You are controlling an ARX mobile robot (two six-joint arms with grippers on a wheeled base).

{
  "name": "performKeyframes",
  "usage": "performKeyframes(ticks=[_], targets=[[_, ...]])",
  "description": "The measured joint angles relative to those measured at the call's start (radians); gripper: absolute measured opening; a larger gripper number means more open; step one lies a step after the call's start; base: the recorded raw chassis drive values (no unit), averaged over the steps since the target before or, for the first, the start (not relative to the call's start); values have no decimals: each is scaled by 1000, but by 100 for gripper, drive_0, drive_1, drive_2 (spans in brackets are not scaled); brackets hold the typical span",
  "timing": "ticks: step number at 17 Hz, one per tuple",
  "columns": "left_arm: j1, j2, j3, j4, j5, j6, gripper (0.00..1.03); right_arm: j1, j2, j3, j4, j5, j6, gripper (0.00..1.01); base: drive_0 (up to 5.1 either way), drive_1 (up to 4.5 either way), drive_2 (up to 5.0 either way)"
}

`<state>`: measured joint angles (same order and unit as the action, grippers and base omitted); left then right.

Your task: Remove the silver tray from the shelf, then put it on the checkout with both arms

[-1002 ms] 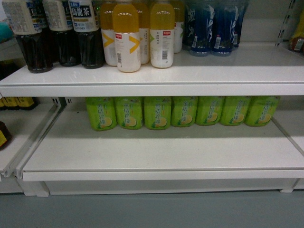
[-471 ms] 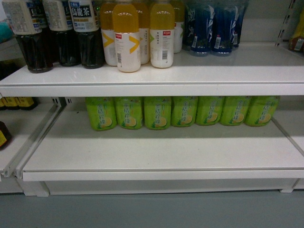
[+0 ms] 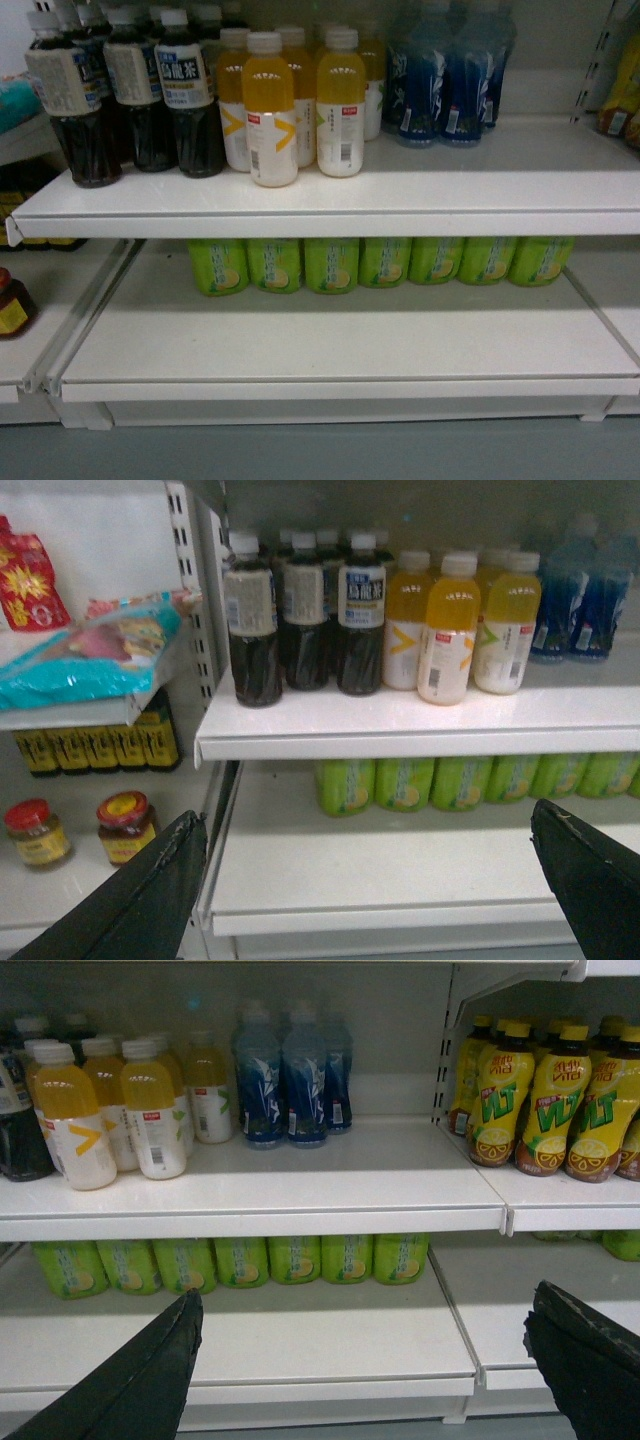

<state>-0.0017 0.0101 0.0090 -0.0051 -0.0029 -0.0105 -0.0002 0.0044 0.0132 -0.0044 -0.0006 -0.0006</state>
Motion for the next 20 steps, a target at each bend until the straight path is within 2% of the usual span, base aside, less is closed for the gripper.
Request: performKeyframes(ticks=[20], targets=[[0,0,0,4,3,11,98,0,0,0,3,1,0,98,0,0,0]])
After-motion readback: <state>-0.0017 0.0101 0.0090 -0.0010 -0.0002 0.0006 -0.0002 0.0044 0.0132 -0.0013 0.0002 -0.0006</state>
